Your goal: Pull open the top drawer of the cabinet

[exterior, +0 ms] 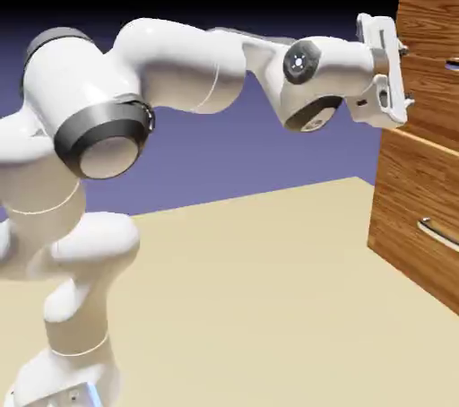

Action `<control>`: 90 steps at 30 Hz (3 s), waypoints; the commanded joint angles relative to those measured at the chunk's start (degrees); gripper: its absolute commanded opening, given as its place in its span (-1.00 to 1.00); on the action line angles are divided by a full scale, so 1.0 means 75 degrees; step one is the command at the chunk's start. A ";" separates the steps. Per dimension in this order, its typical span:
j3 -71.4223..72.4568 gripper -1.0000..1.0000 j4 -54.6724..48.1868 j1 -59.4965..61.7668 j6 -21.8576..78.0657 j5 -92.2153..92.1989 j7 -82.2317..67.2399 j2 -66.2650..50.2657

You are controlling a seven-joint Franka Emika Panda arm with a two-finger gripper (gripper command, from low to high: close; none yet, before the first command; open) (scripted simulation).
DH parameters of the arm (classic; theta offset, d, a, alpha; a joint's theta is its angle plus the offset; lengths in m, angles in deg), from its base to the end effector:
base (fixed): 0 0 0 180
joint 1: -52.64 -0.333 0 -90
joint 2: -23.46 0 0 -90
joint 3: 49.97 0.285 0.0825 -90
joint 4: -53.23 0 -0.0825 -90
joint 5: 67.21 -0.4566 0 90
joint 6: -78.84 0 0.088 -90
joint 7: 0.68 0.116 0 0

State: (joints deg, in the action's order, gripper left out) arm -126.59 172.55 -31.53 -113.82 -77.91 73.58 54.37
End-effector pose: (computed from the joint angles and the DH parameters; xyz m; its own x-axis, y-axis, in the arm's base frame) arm 0.6420 -0.0462 0.5575 0.1276 -0.9018 -0.4128 -0.2260 0.3788 -0.8975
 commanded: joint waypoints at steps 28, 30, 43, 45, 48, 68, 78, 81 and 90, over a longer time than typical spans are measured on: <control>-0.6796 0.00 -0.3697 -0.7405 -0.1654 -0.0949 0.2821 -0.0156; -0.7244 0.00 -0.4251 -0.7898 -0.1451 -0.1082 0.2712 0.0070; -0.7577 -1.00 -0.4512 -0.8239 -0.1362 -0.1054 0.2752 0.0157; -0.7184 -1.00 -0.3958 -0.7752 -0.1548 -0.0877 0.2961 -0.0087; -0.6575 -1.00 -0.3128 -0.6962 -0.1805 -0.0591 0.3347 -0.0474; -0.2308 -1.00 0.0201 -0.1426 -0.2573 0.1235 0.6152 -0.2332; 0.0403 -1.00 0.1003 0.1241 -0.2713 0.1010 0.5838 -0.2127; 0.1233 -1.00 0.1303 0.1969 -0.2762 0.0754 0.5483 -0.1894; 0.3724 -1.00 0.2580 0.4090 -0.2918 -0.0278 0.4183 -0.0765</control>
State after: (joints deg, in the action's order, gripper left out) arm -98.65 191.89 -0.85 -135.75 -79.97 104.99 48.63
